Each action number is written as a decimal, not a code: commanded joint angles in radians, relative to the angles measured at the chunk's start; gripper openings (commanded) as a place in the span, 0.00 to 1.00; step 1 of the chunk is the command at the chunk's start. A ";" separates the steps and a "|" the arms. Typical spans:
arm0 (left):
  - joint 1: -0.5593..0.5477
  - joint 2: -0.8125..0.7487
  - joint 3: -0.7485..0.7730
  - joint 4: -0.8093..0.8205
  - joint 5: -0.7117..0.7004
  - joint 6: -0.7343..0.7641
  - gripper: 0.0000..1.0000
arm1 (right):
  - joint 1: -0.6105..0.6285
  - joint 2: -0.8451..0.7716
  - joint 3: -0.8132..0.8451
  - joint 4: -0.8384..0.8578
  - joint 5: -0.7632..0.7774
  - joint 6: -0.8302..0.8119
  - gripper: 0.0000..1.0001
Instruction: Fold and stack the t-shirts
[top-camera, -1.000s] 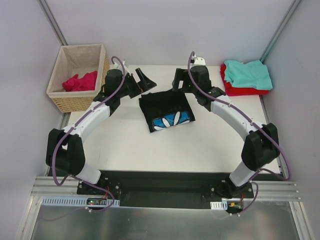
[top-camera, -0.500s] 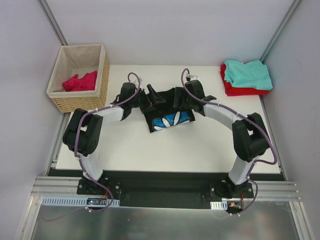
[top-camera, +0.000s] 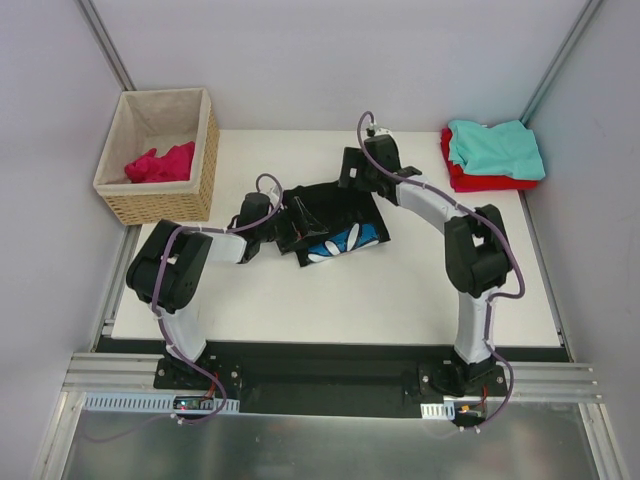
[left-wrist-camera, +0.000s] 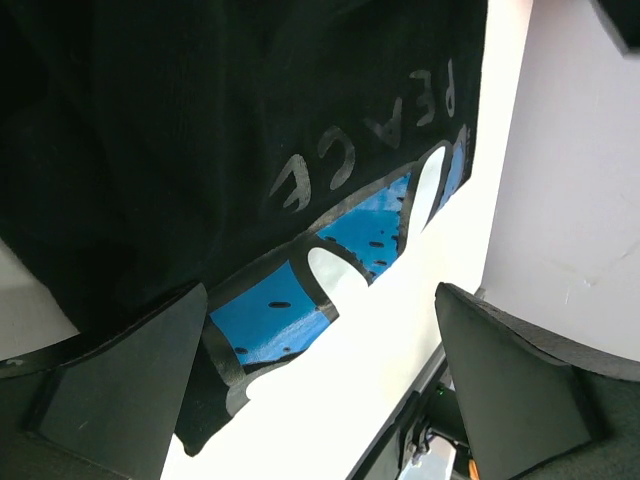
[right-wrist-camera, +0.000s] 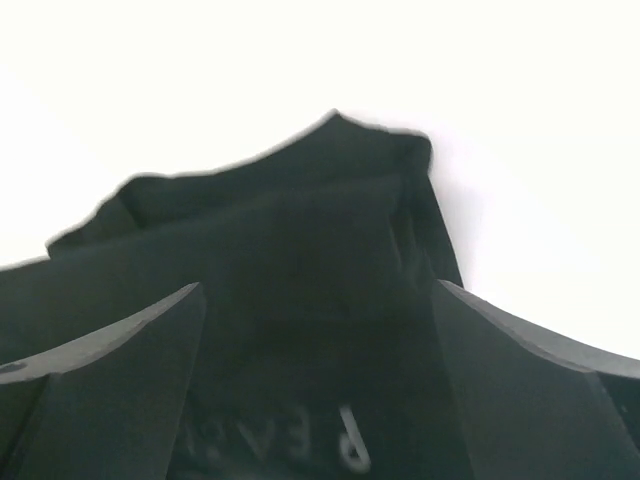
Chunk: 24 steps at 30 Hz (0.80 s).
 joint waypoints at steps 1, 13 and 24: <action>-0.006 0.001 -0.037 0.078 0.014 -0.006 0.99 | -0.011 0.073 0.111 -0.018 -0.064 0.044 0.99; -0.003 -0.036 -0.042 0.045 0.019 0.031 0.99 | -0.003 0.033 0.144 -0.122 -0.054 0.093 1.00; -0.003 -0.065 -0.054 0.045 0.013 0.035 0.99 | 0.029 -0.168 -0.005 -0.256 -0.011 0.080 1.00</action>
